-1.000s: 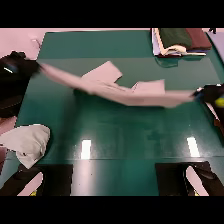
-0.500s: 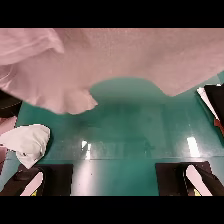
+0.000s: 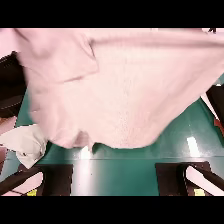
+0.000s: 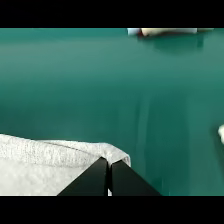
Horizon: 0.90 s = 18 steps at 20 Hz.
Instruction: Fold the shirts.
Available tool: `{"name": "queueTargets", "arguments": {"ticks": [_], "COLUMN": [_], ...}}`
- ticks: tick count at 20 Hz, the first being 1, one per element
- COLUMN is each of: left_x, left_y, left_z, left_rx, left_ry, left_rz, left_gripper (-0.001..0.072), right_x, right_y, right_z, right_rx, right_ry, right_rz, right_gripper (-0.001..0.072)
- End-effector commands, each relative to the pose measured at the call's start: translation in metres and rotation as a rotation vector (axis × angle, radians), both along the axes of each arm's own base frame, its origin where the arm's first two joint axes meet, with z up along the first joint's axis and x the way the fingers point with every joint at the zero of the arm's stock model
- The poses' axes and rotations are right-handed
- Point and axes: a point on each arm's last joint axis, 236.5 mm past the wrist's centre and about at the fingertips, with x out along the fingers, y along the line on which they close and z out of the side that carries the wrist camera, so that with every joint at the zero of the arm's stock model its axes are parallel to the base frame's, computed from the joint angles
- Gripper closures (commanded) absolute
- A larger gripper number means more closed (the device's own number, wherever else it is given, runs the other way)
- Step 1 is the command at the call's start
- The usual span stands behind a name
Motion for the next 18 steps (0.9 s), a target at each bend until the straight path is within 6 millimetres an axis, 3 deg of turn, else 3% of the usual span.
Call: {"name": "queueTargets", "arguments": {"ticks": [1, 2, 4, 7, 9, 11, 15, 18], "left_x": [0.039, 0.049, 0.067, 0.097, 0.113, 0.115, 0.077, 0.055], "left_y": [-0.020, -0.021, -0.020, -0.015, -0.011, -0.009, -0.017, -0.016], "left_z": [-0.155, -0.192, -0.246, -0.285, -0.288, -0.284, -0.301, -0.329], "left_rx": [-0.051, -0.051, -0.062, -0.071, -0.056, -0.033, 0.039, 0.045], "left_ry": [0.378, 0.447, 0.538, 0.530, 0.479, 0.460, 0.576, 0.669], "left_rz": [-0.055, -0.056, -0.041, 0.005, 0.014, -0.010, -0.153, -0.163], "left_gripper": [0.0684, 0.0684, 0.0684, 0.0685, 0.0685, 0.0685, 0.0684, 0.0684], "right_x": [0.033, 0.043, 0.063, 0.099, 0.122, 0.132, 0.104, 0.081], "right_y": [0.003, 0.008, 0.012, 0.008, 0.014, 0.012, 0.013, 0.011], "right_z": [-0.119, -0.149, -0.200, -0.243, -0.250, -0.248, -0.247, -0.265], "right_rx": [-0.058, -0.059, -0.042, -0.012, 0.025, 0.025, -0.005, -0.016], "right_ry": [0.333, 0.409, 0.523, 0.575, 0.549, 0.538, 0.602, 0.626], "right_rz": [0.032, 0.053, 0.063, 0.039, 0.051, 0.057, 0.119, 0.101], "right_gripper": [0.0702, 0.0702, 0.0702, 0.0702, 0.0702, 0.0701, 0.0702, 0.0701]}}
